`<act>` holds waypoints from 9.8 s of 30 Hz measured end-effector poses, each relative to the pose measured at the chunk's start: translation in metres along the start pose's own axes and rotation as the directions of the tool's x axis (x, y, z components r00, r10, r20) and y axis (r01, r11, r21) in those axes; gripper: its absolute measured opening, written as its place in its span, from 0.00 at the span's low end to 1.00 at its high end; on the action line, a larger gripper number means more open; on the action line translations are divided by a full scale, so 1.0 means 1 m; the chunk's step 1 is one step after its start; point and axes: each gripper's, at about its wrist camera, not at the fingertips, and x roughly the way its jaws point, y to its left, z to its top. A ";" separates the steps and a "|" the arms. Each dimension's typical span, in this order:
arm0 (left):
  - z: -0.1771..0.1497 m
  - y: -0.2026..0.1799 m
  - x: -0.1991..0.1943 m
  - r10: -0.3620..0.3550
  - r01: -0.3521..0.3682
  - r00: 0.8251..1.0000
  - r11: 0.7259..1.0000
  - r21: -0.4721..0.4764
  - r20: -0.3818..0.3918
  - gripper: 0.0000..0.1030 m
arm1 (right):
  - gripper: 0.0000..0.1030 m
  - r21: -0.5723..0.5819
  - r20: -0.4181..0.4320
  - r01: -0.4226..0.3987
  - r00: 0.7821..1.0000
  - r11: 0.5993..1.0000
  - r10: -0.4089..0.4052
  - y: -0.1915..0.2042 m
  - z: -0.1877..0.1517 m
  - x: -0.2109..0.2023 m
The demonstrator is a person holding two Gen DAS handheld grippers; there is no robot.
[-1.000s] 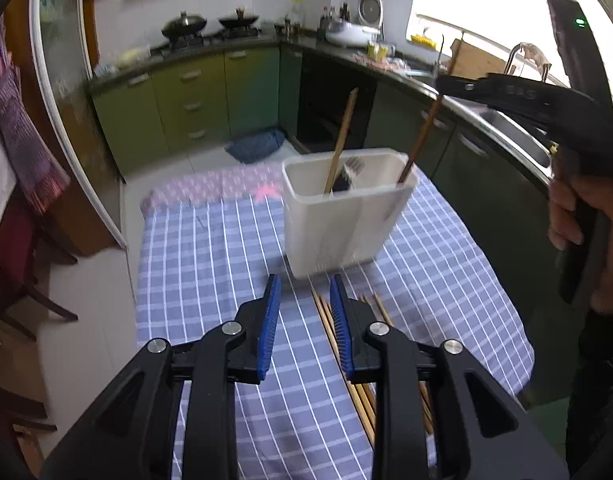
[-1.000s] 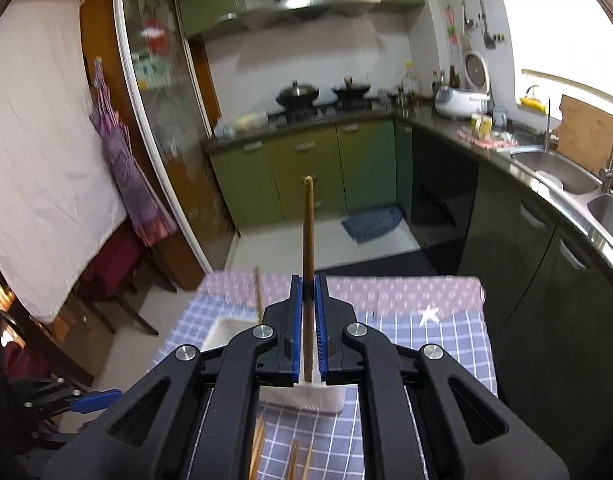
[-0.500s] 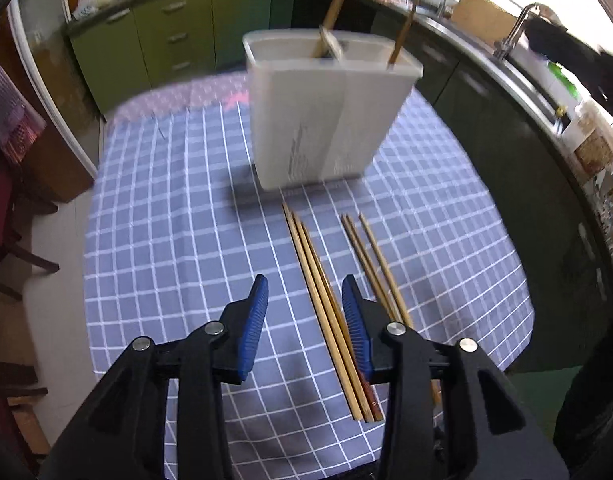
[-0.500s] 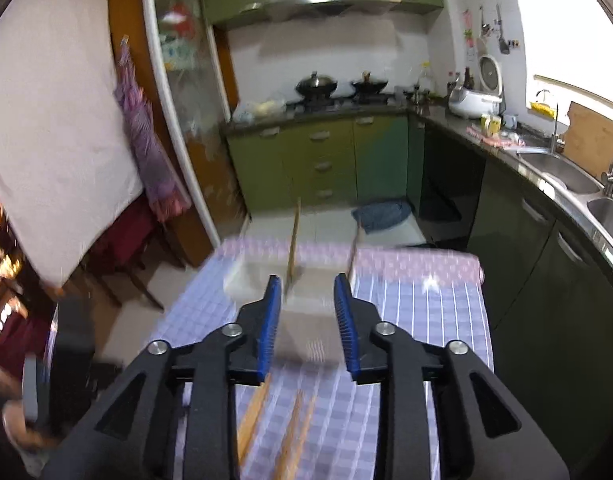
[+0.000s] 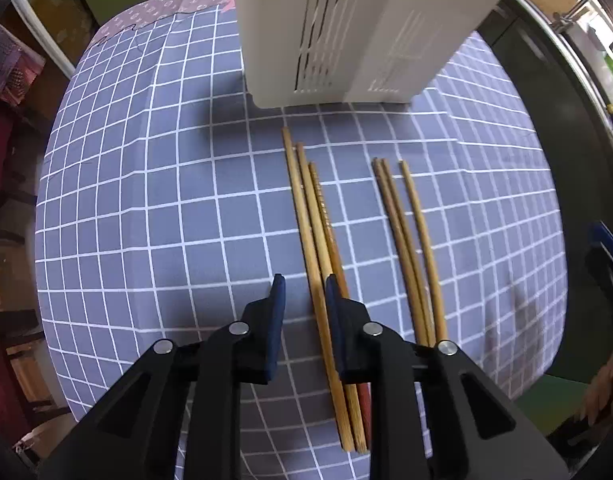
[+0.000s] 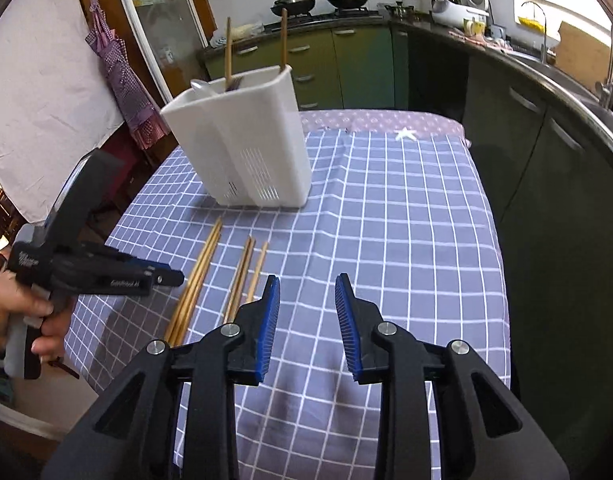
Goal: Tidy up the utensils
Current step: 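Grasp another wooden chopstick with the left tool and lift it upright, then hold the chopstick upright with the left tool while the right tool grasps another chopstick, then carry both chopsticks over the caddy and open both tools to drop them inside, then grasp a wooden chopstick from the cloth with the left tool and lift it, then hold the chopstick upright with the left tool while the right tool grasps another chopstick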
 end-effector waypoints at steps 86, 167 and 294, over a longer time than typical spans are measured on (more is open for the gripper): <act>-0.085 0.025 -0.141 0.016 -0.076 0.866 0.992 0.100 0.500 0.06 | 0.07 -0.097 0.073 -0.018 0.997 0.995 0.025 0.067 0.050 -0.036; -0.034 0.068 -0.201 -0.014 -0.011 0.828 0.999 0.041 0.561 0.64 | 0.07 0.024 0.427 -0.013 0.904 1.000 0.001 0.072 0.226 -0.109; -0.090 0.027 -0.154 0.019 -0.084 0.879 0.990 0.116 0.477 0.06 | 0.06 -0.216 -0.357 0.030 0.928 0.976 -0.108 0.114 0.034 0.163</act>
